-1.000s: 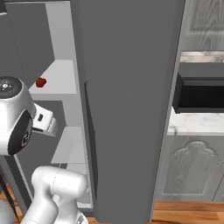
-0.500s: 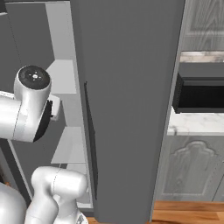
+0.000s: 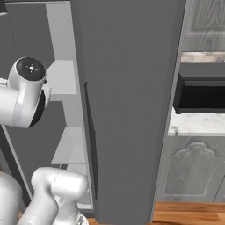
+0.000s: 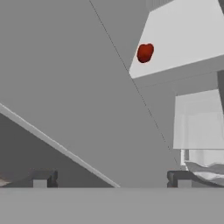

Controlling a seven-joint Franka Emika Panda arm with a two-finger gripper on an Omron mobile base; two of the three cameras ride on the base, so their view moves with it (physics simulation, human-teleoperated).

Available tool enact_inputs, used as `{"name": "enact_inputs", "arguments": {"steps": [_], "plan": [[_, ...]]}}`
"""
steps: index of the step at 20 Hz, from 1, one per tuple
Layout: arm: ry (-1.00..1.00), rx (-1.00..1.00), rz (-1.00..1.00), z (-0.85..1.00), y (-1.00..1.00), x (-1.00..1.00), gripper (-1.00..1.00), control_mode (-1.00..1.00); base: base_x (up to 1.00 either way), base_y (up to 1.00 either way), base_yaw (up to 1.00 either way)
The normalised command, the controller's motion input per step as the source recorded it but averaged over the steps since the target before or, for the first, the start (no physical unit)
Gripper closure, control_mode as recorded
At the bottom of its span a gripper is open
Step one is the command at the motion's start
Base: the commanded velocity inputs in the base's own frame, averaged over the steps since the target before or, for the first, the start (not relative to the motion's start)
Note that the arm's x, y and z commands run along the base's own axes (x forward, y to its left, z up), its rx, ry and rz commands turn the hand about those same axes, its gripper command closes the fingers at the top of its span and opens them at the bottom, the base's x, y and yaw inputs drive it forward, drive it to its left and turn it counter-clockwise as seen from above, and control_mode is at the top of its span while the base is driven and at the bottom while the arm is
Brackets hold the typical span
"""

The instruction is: Take the bell pepper and bell pepper out of the freezer and place them in the tupperware container on the counter. Then put the tupperware containing the vegetables back in the freezer.

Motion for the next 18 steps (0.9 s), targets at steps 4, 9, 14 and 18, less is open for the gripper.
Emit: {"name": "enact_inputs", "arguments": {"steps": [4, 9, 14, 18], "plan": [[0.00, 0.02, -0.02, 0.01, 0.35, 0.76, -1.00, -1.00, 0.00, 0.00, 0.00], [0.00, 0.01, -0.03, 0.00, 0.21, 0.82, -1.00, -1.00, 0.00, 0.00, 0.00], [0.02, 0.00, -0.02, 0.00, 0.16, 0.76, -1.00, -1.00, 0.00, 0.00, 0.00], [0.02, 0.00, -0.01, -0.04, 0.19, 0.61, -1.00, -1.00, 0.00, 0.00, 0.00]]}}
